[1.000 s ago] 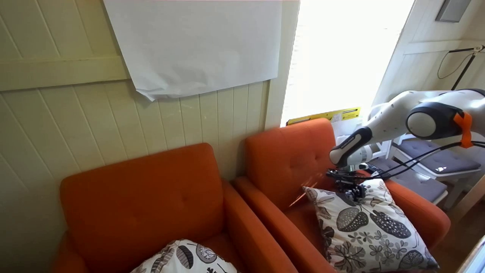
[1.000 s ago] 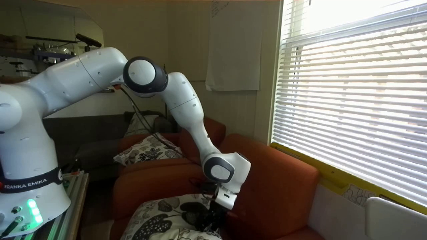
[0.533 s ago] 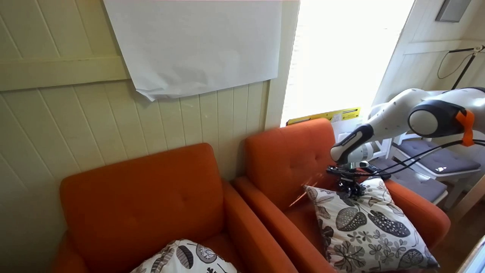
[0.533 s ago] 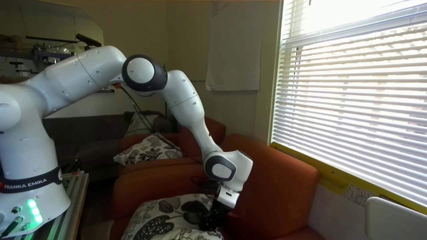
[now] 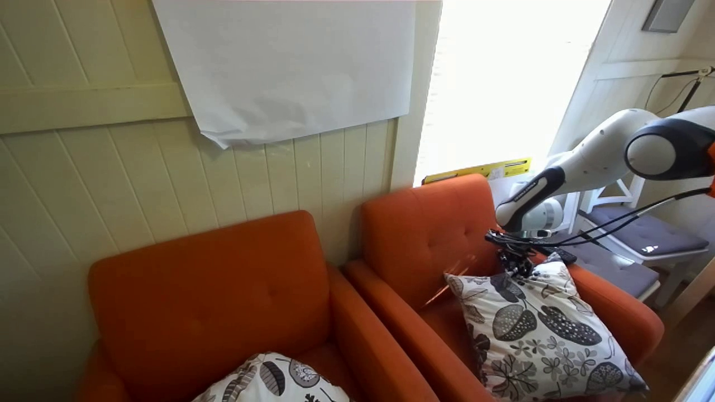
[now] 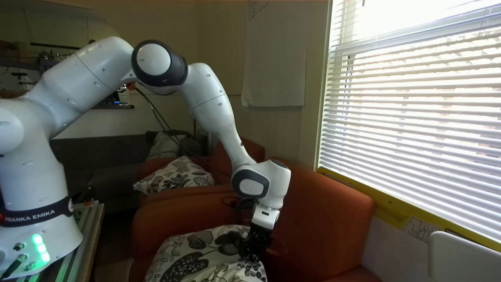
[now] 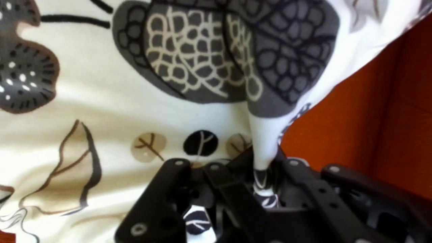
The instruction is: Set the cushion on the right couch upright
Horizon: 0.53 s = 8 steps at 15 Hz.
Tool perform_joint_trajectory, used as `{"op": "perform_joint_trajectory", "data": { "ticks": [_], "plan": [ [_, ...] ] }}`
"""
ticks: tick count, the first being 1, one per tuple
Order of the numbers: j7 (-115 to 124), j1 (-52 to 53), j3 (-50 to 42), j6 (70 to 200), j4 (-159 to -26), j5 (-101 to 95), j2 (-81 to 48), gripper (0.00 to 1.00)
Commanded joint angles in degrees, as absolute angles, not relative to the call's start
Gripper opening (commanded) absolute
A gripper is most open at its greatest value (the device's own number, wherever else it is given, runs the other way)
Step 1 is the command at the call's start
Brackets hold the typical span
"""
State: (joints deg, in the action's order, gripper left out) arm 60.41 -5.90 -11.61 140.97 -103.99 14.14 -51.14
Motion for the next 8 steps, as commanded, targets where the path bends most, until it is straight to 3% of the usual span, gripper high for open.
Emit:
{"op": "perform_joint_trajectory", "data": {
  "ticks": [1, 8],
  "plan": [
    [56.0, -7.0, -9.9, 151.1, -116.5, 18.0, -39.4, 0.03],
    [49.6, -4.3, -10.0, 166.2, -134.5, 17.3, -21.5, 0.03]
  ]
}}
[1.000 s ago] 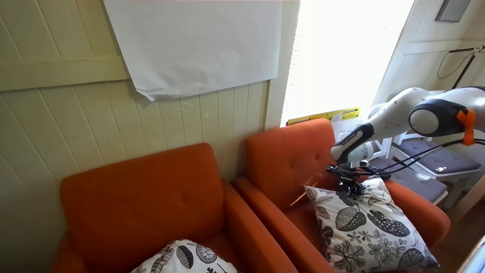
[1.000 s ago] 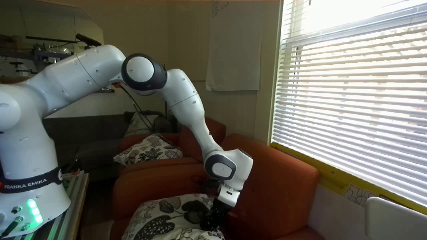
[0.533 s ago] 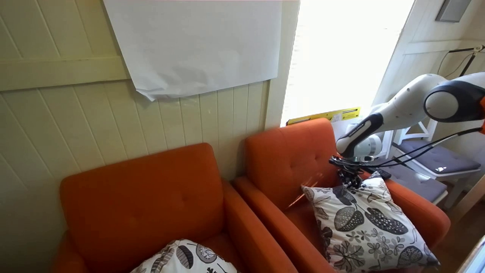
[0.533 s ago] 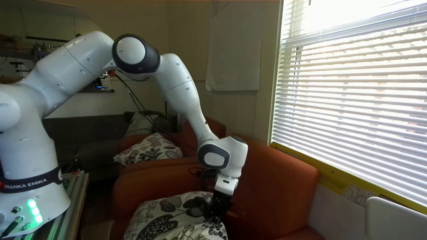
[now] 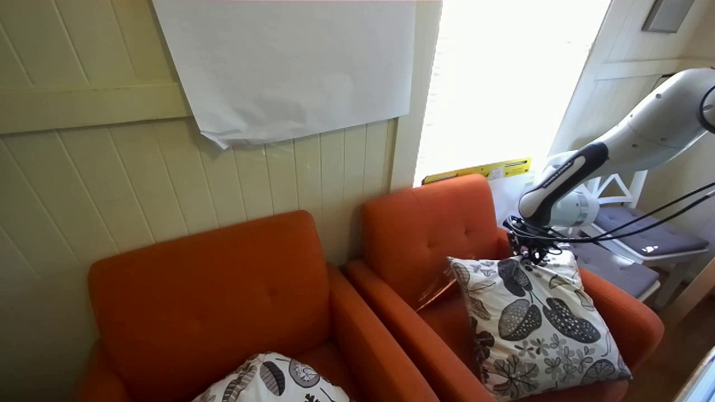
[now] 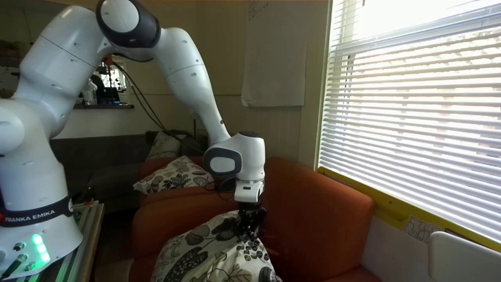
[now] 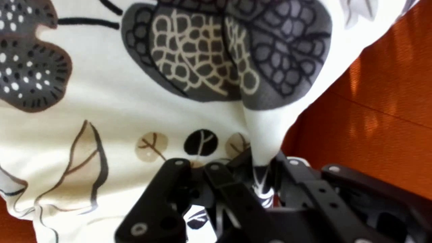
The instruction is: Set the cushion on the right couch upright
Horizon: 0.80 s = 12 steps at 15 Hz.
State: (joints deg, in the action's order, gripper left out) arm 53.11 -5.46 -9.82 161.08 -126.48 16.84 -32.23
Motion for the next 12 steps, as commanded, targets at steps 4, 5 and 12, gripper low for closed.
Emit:
{"op": "perform_joint_trajectory", "data": {
  "ticks": [4, 5, 12],
  "plan": [
    [44.9, -2.8, -9.2, 167.5, -136.5, 16.1, -14.1, 0.03],
    [43.6, -2.4, -8.9, 166.5, -135.6, 15.7, -13.0, 0.03],
    [33.4, -3.1, -2.6, 159.0, -125.3, 19.3, -14.2, 0.03]
  ]
}}
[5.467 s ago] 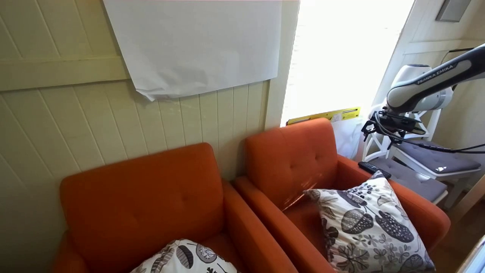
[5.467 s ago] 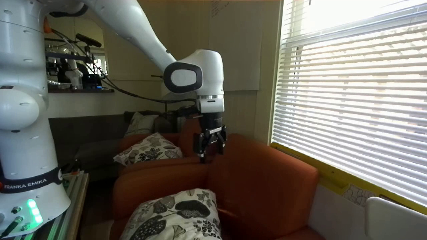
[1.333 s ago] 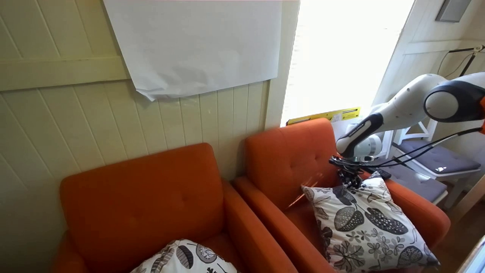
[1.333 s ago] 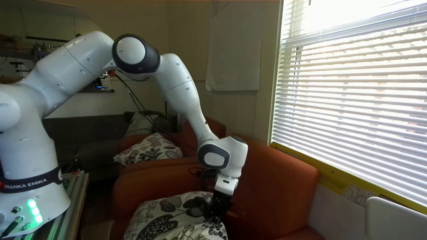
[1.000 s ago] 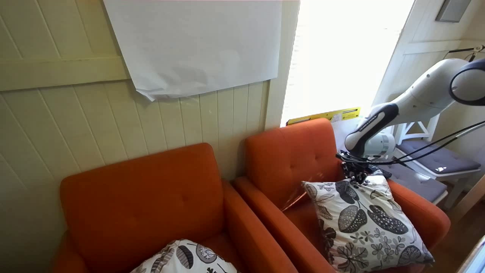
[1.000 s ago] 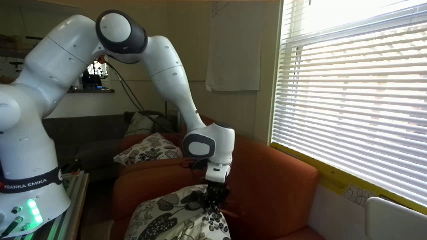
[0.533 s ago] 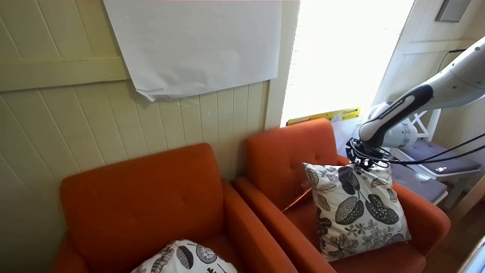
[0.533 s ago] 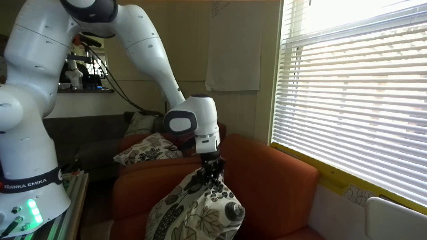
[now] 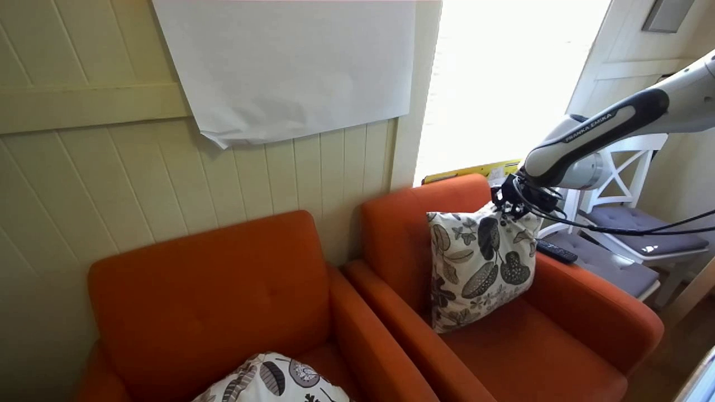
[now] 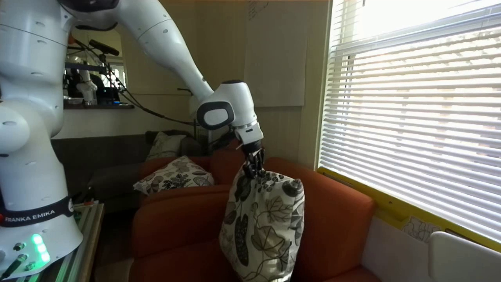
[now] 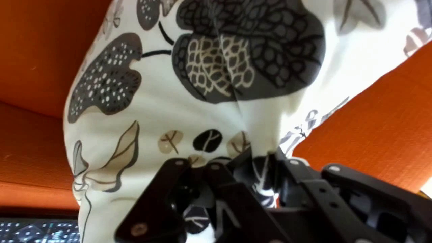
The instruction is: Set the cushion on the right couch upright
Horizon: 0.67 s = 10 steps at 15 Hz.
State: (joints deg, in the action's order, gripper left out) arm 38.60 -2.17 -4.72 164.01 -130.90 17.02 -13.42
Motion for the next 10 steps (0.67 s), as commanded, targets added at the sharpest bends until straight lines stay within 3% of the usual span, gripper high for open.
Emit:
{"op": "perform_joint_trajectory", "data": {
  "ticks": [1, 7, 8, 9, 10],
  "plan": [
    [30.8, -3.7, -1.7, 156.1, -123.1, 20.0, -15.6, 0.03],
    [30.0, -3.3, -3.5, 148.1, -114.0, 19.2, -24.0, 0.04],
    [30.3, -3.3, -3.7, 147.0, -112.5, 19.1, -25.3, 0.13],
    [30.8, -3.1, -4.1, 145.7, -111.1, 18.7, -26.5, 0.34],
    [30.7, -3.0, -4.3, 144.8, -109.7, 18.5, -27.4, 0.4]
  ]
}}
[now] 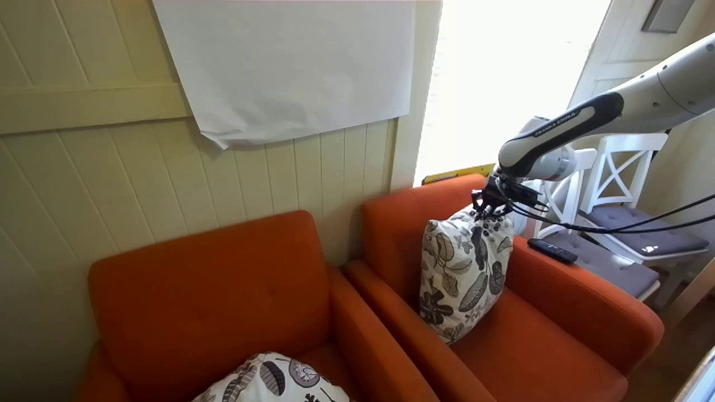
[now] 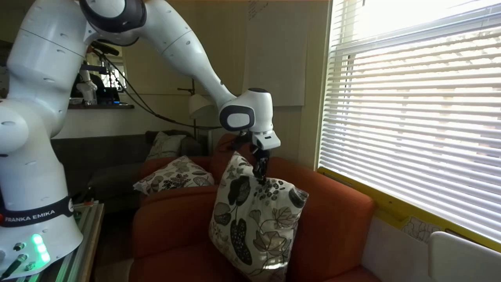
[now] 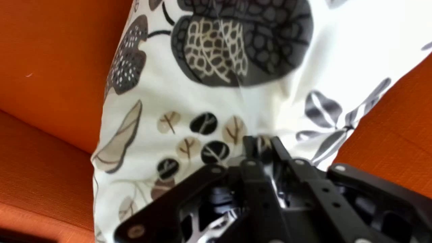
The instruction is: Set the cushion on the right couch upright
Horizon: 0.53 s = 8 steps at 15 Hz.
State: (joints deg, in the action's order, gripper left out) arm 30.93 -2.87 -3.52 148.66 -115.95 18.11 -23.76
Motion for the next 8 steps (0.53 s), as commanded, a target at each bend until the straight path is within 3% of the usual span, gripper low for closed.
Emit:
{"op": "perform_joint_trajectory", "data": {
  "ticks": [1, 8],
  "plan": [
    [30.4, -3.1, -4.2, 144.0, -108.7, 18.7, -27.8, 0.46],
    [30.7, -3.2, -5.3, 139.0, -107.6, 18.1, -24.4, 0.96]
  ]
}}
